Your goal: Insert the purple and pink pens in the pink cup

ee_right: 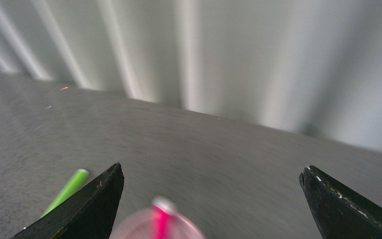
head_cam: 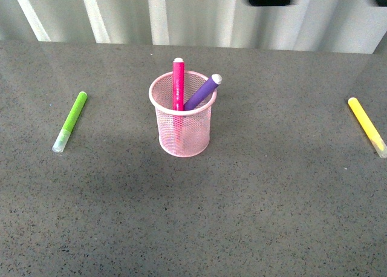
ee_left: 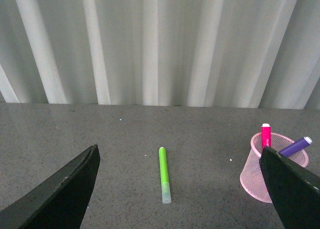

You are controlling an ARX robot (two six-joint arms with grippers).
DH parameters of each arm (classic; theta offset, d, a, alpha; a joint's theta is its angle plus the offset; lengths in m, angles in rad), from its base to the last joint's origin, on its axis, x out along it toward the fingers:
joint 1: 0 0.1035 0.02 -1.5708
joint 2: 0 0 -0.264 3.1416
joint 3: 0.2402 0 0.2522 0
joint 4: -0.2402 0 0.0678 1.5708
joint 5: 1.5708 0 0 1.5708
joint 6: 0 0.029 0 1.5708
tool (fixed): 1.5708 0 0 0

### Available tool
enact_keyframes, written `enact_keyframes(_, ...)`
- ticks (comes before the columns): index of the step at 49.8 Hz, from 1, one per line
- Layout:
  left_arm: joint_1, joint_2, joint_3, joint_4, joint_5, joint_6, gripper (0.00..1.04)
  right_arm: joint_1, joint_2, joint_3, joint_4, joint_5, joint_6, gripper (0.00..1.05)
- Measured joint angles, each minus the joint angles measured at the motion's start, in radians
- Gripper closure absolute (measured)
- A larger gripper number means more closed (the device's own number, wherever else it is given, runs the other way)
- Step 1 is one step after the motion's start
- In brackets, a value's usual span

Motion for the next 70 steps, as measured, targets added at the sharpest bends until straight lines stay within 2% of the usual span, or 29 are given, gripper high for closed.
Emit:
enact_keyframes(4, 0.000, 0.000, 0.000, 0.000, 0.000, 0.000, 0.07, -0.040, -0.192, -0.085, -0.128, 0.028, 0.004, 0.07)
enact_keyframes(12, 0.000, 0.000, 0.000, 0.000, 0.000, 0.000, 0.07, -0.051, -0.284, -0.103, -0.140, 0.030, 0.006, 0.07)
enact_keyframes(13, 0.000, 0.000, 0.000, 0.000, 0.000, 0.000, 0.07, -0.049, -0.275, -0.114, -0.106, 0.053, -0.005, 0.09)
enact_keyframes(15, 0.000, 0.000, 0.000, 0.000, 0.000, 0.000, 0.07, -0.054, -0.270, -0.174, 0.051, 0.116, -0.051, 0.17)
enact_keyframes(18, 0.000, 0.000, 0.000, 0.000, -0.004, 0.000, 0.07, -0.097, -0.316, -0.282, 0.226, 0.093, -0.099, 0.34)
enact_keyframes(27, 0.000, 0.000, 0.000, 0.000, 0.000, 0.000, 0.07, -0.209, -0.460, -0.410, 0.237, 0.008, -0.125, 0.65)
enact_keyframes(38, 0.000, 0.000, 0.000, 0.000, 0.000, 0.000, 0.07, -0.291, -0.582, -0.495, 0.195, -0.087, -0.132, 1.01)
enact_keyframes(55, 0.000, 0.000, 0.000, 0.000, 0.000, 0.000, 0.07, -0.412, -0.816, -0.589, 0.057, -0.196, -0.135, 1.01)
enact_keyframes(58, 0.000, 0.000, 0.000, 0.000, 0.000, 0.000, 0.07, -0.485, -0.867, -0.602, 0.018, -0.288, -0.135, 1.01)
enact_keyframes(62, 0.000, 0.000, 0.000, 0.000, -0.001, 0.000, 0.07, -0.515, -0.893, -0.620, 0.022, -0.293, -0.135, 1.01)
enact_keyframes(70, 0.000, 0.000, 0.000, 0.000, 0.000, 0.000, 0.07, -0.518, -0.947, -0.627, -0.013, -0.299, -0.135, 1.01)
